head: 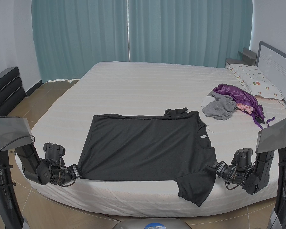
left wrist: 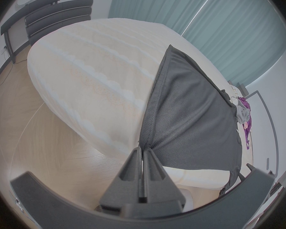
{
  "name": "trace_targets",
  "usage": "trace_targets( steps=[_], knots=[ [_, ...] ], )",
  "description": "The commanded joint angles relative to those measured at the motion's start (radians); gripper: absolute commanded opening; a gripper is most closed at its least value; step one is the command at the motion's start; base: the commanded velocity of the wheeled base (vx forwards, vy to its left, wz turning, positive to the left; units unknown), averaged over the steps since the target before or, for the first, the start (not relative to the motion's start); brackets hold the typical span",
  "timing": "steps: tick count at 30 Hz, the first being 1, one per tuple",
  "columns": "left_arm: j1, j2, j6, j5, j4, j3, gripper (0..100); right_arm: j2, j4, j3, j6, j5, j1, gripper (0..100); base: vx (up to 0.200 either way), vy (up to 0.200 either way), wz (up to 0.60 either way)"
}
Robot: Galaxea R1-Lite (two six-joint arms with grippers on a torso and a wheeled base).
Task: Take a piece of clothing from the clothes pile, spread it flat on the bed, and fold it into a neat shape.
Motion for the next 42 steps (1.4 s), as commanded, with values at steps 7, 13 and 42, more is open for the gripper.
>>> trace_targets(
  steps=[7,13,42],
  knots=[
    [-0.001,0.002,-0.014,-0.002,-0.002,0.002,0,0.021,0.188,-0.196,-0.078,-0.038,-0.049,0,0.000,0.000,0.00],
    [-0.003,0.002,-0.022,-0.002,-0.001,0.002,0,0.011,0.272,-0.281,-0.081,-0.052,-0.061,0,0.000,0.000,0.00],
    [-0.001,0.002,-0.026,-0.005,-0.002,0.002,0,-0.078,0.166,-0.121,-0.143,0.101,-0.072,100,0.000,0.000,0.00]
  ],
)
